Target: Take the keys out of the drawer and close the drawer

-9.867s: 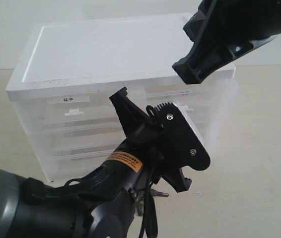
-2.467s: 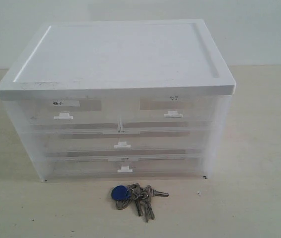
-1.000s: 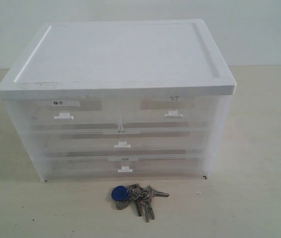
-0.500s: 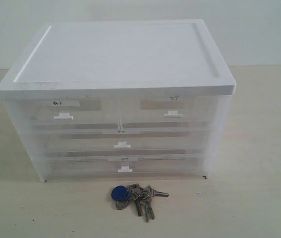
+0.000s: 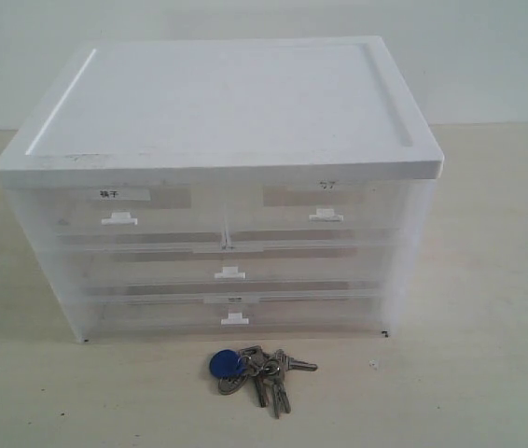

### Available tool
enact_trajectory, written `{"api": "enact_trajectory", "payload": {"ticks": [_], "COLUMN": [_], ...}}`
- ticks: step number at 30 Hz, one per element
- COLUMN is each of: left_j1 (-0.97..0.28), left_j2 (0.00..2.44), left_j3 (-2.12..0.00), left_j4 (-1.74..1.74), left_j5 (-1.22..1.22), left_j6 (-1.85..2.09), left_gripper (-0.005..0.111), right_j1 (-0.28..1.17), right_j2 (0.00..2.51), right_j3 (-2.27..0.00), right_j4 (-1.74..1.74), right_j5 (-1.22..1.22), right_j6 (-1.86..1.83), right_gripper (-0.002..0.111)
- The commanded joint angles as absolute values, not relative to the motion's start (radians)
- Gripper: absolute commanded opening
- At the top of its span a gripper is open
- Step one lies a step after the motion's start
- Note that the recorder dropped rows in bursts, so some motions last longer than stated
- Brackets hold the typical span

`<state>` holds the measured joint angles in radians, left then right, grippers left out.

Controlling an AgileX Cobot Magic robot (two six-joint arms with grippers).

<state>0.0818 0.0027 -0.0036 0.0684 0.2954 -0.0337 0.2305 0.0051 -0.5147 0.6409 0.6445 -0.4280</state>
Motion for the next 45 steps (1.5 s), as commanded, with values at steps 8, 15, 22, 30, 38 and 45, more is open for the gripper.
{"api": "enact_trajectory", "payload": {"ticks": [8,15,22,30,38,45], "left_j1": [0.086,0.086,0.086,0.086,0.086,0.086], "left_j2": [0.0,0.0,0.0,0.0,0.0,0.0], "left_j3": [0.0,0.0,0.0,0.0,0.0,0.0], "left_j4": [0.063,0.063,0.063,0.063,0.063,0.063], "left_j5": [0.3,0.3,0.3,0.3,0.3,0.3], "left_j6": [-0.03,-0.03,-0.03,-0.03,-0.03,-0.03], "left_gripper": [0.005,0.005,0.005,0.005,0.005,0.005], "right_j1": [0.231,0.231,0.221,0.018,-0.011,-0.011], "right_j2": [0.0,0.0,0.0,0.0,0.0,0.0], "right_j3": [-0.51,-0.485,-0.347,-0.091,0.0,0.0], "right_j4": [0.632,0.511,0.086,-0.037,-0.039,-0.039], "right_j5": [0.636,0.501,0.135,0.071,0.257,0.338], "right_j6": [-0.432,-0.446,-0.213,-0.086,-0.084,-0.032], "right_gripper": [0.0,0.0,0.0,0.0,0.0,0.0]}}
